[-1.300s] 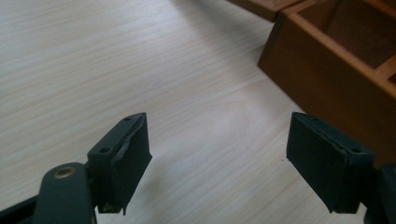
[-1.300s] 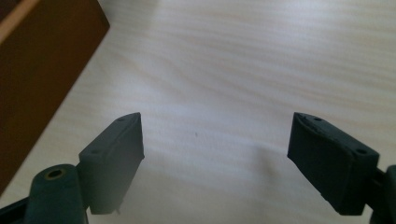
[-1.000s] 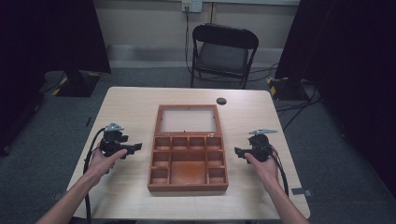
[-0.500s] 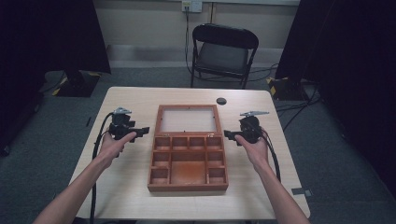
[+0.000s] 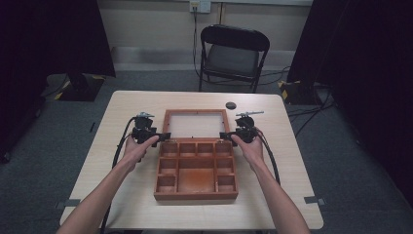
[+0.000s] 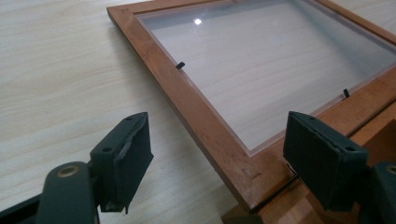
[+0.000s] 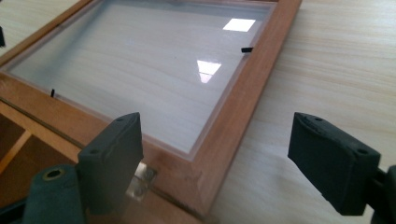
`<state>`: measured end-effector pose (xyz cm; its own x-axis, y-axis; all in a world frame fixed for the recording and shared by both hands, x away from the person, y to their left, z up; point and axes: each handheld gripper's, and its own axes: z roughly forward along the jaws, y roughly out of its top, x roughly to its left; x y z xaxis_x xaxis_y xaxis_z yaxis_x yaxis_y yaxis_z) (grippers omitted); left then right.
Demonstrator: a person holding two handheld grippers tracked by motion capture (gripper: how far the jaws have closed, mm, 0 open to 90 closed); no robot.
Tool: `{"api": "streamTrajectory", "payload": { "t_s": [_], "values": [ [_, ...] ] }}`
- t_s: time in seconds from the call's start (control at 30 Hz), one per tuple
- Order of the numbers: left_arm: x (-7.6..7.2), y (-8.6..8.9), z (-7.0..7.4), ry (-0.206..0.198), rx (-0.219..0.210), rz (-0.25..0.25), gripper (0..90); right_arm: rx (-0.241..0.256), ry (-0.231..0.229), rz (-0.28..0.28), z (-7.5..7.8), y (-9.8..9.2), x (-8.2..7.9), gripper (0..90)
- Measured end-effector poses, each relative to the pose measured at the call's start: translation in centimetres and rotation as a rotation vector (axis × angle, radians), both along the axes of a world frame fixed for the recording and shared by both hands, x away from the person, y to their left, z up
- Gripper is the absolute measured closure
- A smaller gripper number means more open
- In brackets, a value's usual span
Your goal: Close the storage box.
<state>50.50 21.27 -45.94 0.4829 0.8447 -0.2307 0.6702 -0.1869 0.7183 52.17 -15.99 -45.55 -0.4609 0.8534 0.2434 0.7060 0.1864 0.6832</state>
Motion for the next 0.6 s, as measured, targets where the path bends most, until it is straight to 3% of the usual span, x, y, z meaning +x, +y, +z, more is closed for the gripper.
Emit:
{"api": "streamTrajectory", "payload": {
  "t_s": [0.07,0.2,0.37,0.43,0.6],
  "values": [
    [0.3,-0.2,-0.3,0.01,-0.001,0.006,23.1,-0.04,-0.035,-0.014,-0.1,0.4,0.1,18.8],
    [0.4,-0.1,-0.5,0.013,-0.005,0.002,22.1,-0.018,-0.003,-0.012,-0.6,0.5,0.3,16.7],
    [0.5,-0.3,-0.5,0.01,-0.013,-0.004,23.7,0.076,0.058,-0.016,-1.4,0.5,0.9,14.1],
    [0.5,-0.4,-0.6,0.008,-0.014,-0.008,23.8,0.086,0.082,-0.032,-1.7,0.9,1.1,14.0],
    [0.7,-1.2,-0.6,0.016,-0.026,-0.028,23.9,0.112,0.098,-0.013,-2.0,1.8,1.4,12.3]
  ]
}}
